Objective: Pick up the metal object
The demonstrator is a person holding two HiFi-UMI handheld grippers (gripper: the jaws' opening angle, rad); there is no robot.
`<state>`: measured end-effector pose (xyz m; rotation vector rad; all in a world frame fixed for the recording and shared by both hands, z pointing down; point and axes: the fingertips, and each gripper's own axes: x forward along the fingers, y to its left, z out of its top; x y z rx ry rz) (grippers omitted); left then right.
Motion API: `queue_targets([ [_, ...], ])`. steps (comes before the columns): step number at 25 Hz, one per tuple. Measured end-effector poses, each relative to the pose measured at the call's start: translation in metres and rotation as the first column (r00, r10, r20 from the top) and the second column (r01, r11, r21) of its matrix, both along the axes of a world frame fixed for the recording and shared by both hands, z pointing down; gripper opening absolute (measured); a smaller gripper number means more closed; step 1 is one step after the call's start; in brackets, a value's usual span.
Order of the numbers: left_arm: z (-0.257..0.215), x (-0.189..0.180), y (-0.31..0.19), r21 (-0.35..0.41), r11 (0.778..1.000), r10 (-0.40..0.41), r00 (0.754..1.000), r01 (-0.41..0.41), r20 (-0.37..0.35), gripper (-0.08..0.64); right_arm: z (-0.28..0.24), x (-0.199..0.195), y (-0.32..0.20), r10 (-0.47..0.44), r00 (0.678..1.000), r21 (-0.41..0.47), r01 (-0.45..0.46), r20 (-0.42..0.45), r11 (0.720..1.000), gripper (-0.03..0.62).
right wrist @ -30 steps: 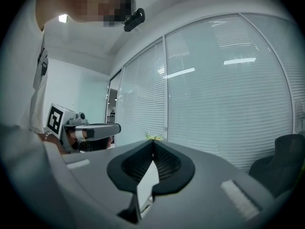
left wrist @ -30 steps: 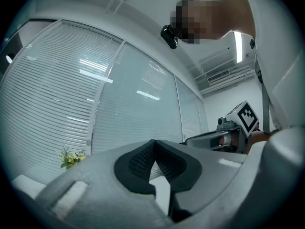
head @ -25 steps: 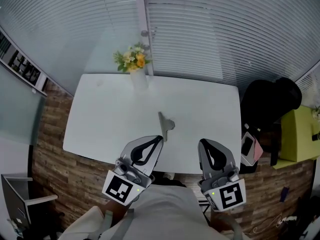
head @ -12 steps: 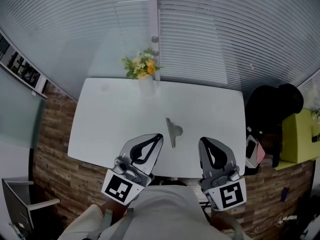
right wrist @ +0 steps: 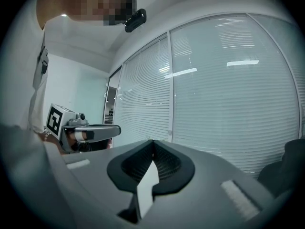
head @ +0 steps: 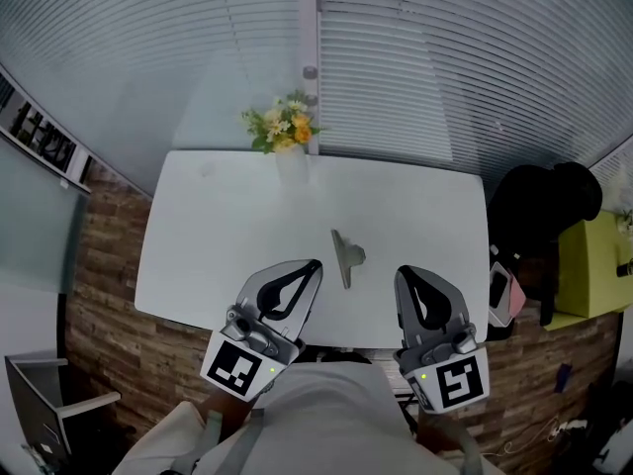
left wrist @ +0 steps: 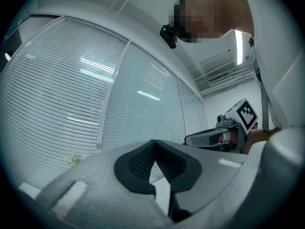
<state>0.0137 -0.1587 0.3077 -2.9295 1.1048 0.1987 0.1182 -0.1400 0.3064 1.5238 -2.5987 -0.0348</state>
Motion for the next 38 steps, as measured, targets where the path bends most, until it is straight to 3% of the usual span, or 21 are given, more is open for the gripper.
queue_targets([
  [11, 0.025, 0.0, 0.008, -0.066, 0.998, 0.014, 1.0, -0.013, 0.015, 0.002, 0.022, -0.001, 0.008, 0.002, 1.0, -0.057, -0.003, -0.019, 0.998, 0.005],
  [19, 0.031, -0.002, 0.011, -0.06, 0.998, 0.008, 1.0, -0.006, 0.03, 0.002, 0.037, -0.001, 0.007, 0.005, 1.0, -0.061, -0.007, -0.022, 0.998, 0.006],
  [38, 0.033, -0.012, 0.007, -0.061, 0.998, -0.012, 1.0, 0.013, 0.029, 0.002, 0.165, 0.013, -0.029, 0.03, 0.998, -0.233, -0.041, -0.047, 0.972, 0.058],
])
